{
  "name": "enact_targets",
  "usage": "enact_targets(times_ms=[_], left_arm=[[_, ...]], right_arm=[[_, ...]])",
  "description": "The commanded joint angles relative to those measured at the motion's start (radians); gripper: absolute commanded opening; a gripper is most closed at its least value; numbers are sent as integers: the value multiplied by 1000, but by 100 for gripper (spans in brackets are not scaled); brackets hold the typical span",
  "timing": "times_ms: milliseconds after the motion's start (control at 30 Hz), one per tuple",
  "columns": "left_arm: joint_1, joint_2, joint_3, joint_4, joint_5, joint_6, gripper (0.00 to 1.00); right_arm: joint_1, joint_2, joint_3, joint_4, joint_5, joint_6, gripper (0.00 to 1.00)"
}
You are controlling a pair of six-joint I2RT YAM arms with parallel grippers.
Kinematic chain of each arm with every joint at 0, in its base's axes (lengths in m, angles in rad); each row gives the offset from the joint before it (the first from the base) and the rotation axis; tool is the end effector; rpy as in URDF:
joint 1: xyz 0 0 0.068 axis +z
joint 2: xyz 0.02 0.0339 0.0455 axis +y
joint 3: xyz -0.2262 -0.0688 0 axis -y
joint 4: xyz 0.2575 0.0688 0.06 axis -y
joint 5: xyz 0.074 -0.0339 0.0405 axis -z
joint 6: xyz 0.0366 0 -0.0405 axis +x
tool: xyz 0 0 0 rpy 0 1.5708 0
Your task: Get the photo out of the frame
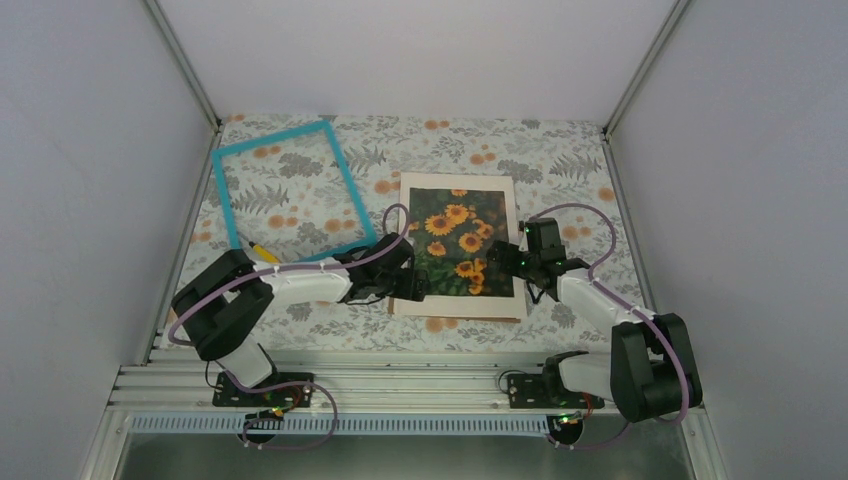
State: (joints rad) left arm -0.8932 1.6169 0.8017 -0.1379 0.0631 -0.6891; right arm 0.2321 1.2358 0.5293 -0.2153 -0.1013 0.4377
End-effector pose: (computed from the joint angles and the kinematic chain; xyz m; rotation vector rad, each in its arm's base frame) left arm 0.1955 -0.2466 0.1031 0.2991 2.6563 -0.6658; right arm 0.2397 0.0605 0.1176 0.2169 2.5228 0.4011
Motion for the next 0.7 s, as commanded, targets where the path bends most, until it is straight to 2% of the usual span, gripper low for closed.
enact_targets(times_ms=[0,367,667], left_arm=[[-6,35,46,21,26,18,87],[-6,110,121,47,72,34,87],[-6,196,245,64,129,52,88]], right_arm=[[-10,9,-6,17,-25,4,100],[-10,1,2,15,-20,0,100],[-10,-32,2,12,-58,-32,100]])
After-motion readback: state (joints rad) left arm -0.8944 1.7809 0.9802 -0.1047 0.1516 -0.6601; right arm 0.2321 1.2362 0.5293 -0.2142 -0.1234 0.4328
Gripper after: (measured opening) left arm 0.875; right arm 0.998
